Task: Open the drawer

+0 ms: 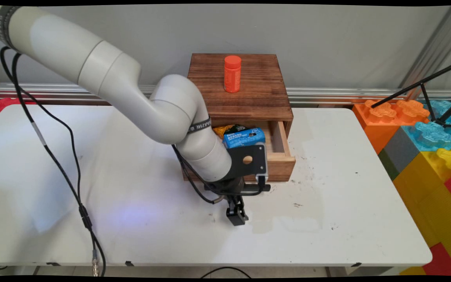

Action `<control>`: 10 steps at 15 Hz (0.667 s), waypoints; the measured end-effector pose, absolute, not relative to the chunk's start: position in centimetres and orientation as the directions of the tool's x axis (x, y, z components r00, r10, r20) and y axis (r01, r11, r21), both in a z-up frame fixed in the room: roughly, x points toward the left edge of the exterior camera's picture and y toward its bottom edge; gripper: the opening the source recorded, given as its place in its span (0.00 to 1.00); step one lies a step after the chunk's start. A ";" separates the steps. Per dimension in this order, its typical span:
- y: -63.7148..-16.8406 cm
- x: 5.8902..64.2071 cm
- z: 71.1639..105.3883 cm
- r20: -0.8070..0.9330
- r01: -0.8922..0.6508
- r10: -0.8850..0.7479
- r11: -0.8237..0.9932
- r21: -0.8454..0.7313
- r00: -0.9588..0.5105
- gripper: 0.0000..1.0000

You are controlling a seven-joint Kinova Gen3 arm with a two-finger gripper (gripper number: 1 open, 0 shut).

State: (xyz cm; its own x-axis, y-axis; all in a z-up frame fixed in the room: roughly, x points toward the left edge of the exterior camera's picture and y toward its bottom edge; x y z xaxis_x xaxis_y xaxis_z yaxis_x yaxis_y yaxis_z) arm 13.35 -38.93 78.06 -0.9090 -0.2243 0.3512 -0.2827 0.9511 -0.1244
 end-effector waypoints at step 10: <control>-35.9 12.7 77.9 0.336 -0.256 -0.200 0.958 -0.130 -0.920 1.00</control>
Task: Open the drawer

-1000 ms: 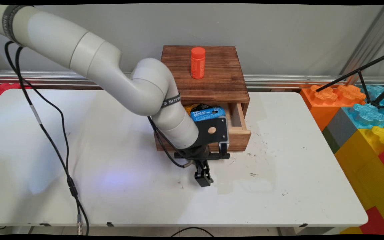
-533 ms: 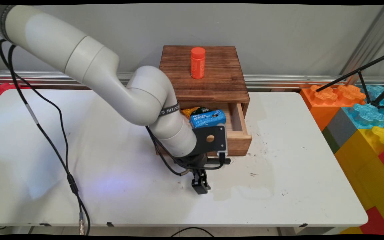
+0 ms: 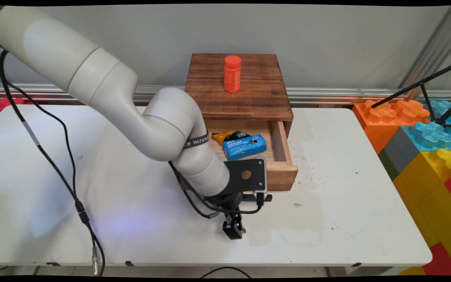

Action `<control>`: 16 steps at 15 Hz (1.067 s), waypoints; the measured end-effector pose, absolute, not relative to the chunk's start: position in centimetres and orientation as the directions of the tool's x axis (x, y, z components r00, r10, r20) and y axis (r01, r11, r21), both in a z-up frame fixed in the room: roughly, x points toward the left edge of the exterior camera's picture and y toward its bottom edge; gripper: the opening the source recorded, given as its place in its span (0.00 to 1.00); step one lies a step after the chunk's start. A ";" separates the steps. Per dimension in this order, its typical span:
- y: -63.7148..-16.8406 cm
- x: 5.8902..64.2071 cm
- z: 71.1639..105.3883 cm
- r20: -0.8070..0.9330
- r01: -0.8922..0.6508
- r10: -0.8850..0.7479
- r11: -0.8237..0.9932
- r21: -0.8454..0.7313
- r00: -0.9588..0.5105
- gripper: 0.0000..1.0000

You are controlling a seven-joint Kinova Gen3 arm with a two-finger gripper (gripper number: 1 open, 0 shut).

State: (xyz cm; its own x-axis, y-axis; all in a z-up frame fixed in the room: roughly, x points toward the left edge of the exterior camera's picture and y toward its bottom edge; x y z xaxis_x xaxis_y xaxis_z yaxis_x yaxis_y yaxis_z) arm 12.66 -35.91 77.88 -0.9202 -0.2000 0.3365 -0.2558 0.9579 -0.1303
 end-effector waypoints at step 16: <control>-31.0 11.7 78.7 0.342 -0.219 -0.169 0.969 -0.112 -0.924 1.00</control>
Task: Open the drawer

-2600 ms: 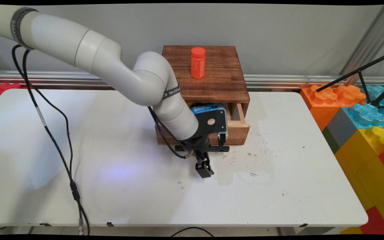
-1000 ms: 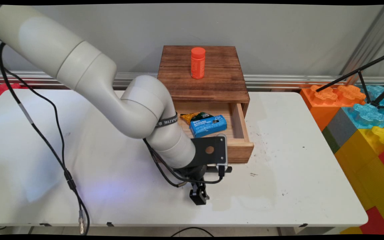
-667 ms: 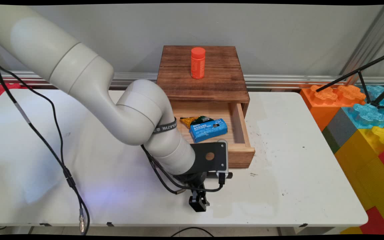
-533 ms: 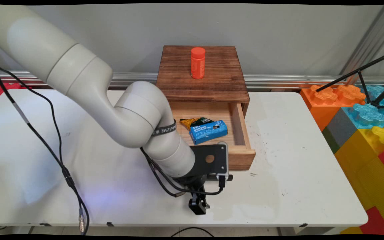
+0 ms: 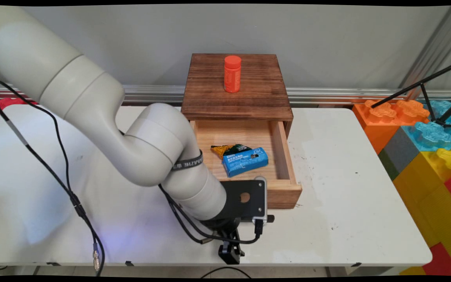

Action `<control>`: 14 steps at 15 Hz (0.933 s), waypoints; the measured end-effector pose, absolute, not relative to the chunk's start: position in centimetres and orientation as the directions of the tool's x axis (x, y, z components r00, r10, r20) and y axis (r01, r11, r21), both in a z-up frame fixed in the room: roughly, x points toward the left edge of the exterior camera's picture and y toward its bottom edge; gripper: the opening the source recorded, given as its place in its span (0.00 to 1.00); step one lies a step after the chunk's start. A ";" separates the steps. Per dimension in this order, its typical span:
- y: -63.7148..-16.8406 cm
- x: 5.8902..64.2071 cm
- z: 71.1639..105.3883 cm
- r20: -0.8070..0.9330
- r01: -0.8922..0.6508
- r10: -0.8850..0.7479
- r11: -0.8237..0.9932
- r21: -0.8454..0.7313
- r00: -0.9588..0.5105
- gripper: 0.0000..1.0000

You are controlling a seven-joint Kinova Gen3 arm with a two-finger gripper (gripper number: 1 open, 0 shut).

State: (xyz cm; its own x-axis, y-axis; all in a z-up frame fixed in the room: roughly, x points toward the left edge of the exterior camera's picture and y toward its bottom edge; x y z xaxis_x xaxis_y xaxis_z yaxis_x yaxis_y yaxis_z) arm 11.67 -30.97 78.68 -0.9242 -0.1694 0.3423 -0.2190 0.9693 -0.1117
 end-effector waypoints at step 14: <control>-27.5 11.3 79.1 0.354 -0.188 -0.142 0.977 -0.098 -0.924 1.00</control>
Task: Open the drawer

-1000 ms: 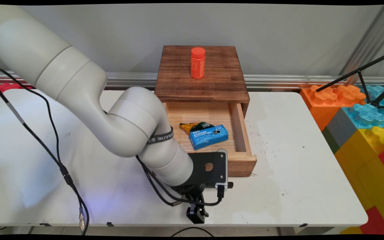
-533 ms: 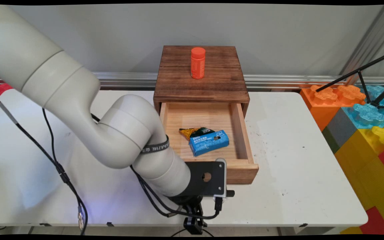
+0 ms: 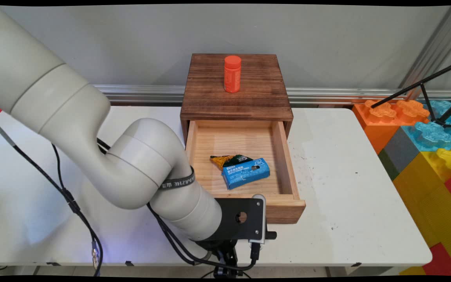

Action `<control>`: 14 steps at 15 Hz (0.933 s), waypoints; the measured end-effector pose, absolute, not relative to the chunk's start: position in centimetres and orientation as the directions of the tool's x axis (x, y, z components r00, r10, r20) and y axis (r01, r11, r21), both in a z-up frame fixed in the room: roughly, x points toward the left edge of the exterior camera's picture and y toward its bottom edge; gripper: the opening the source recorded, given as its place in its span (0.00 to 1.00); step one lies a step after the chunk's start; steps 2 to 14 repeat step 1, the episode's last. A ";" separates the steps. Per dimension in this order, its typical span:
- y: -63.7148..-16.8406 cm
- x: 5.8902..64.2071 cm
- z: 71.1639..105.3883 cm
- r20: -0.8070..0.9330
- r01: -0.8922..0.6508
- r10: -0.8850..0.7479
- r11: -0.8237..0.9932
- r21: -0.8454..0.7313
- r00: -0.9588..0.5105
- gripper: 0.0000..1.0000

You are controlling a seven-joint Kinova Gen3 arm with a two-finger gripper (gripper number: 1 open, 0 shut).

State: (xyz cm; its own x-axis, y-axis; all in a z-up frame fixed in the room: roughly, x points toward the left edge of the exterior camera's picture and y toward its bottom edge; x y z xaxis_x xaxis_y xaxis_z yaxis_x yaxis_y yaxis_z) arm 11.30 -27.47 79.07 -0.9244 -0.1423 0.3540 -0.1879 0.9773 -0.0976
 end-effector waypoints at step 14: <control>-27.4 11.3 79.1 0.354 -0.187 -0.141 0.977 -0.098 -0.924 1.00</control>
